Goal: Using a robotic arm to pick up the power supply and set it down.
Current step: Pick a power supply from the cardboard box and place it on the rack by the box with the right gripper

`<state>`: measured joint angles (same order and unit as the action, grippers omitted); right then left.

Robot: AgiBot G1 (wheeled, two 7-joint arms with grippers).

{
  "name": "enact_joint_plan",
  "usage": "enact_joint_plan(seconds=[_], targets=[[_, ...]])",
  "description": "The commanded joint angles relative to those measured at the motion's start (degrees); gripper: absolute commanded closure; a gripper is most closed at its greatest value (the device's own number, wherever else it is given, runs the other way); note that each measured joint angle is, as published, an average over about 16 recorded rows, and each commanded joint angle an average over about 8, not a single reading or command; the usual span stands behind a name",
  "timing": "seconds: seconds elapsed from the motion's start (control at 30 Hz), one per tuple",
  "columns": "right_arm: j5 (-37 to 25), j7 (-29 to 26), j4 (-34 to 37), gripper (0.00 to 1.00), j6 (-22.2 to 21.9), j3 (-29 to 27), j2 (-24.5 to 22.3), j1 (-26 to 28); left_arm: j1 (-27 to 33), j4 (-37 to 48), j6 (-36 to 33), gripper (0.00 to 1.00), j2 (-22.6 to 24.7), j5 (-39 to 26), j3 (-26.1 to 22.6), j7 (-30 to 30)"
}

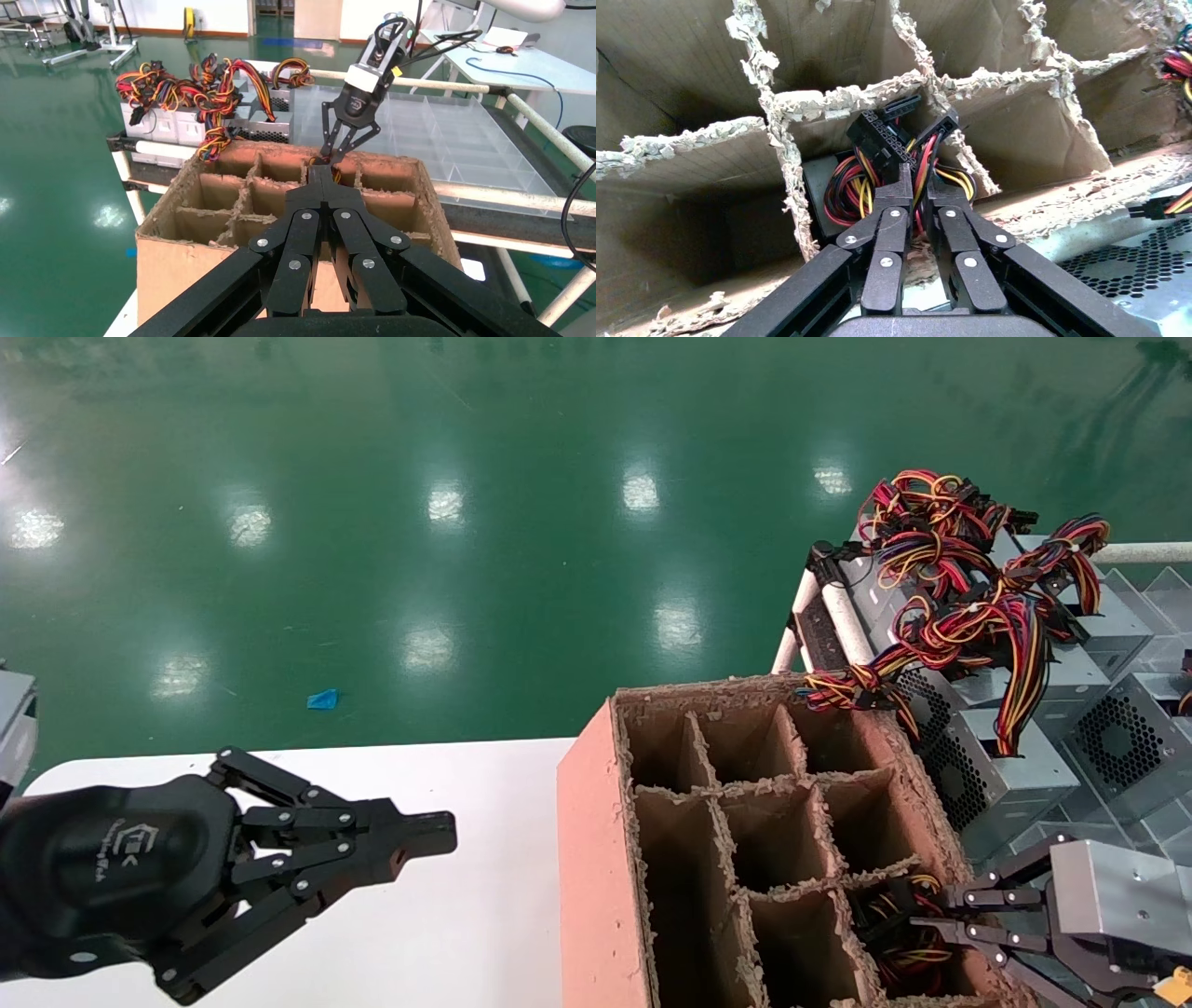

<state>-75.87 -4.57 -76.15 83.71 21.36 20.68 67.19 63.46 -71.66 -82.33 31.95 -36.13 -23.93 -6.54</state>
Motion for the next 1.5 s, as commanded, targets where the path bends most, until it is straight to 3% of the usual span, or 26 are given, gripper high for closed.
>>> enact_joint_plan(seconds=[0.03, 0.9, 1.27, 1.5], targets=[[0.09, 0.10, -0.03, 1.00, -0.09, -0.10, -0.12, -0.01, 0.00, 0.00, 0.00, 1.00, 0.00, 0.00, 0.00, 0.00], [13.17, -3.77, -0.95, 1.00, 3.93, -5.78, -7.85, 7.08, 0.00, 0.00, 0.00, 1.00, 0.00, 0.00, 0.00, 0.00], [22.33, -6.35, -0.49, 1.00, 1.53, -11.61, -11.95, 12.94, 0.00, 0.00, 0.00, 1.00, 0.00, 0.00, 0.00, 0.00], [23.80, -6.21, -0.43, 1.00, -0.73, -14.75, -15.64, 15.10, 0.00, 0.00, 0.00, 1.00, 0.00, 0.00, -0.01, 0.00]])
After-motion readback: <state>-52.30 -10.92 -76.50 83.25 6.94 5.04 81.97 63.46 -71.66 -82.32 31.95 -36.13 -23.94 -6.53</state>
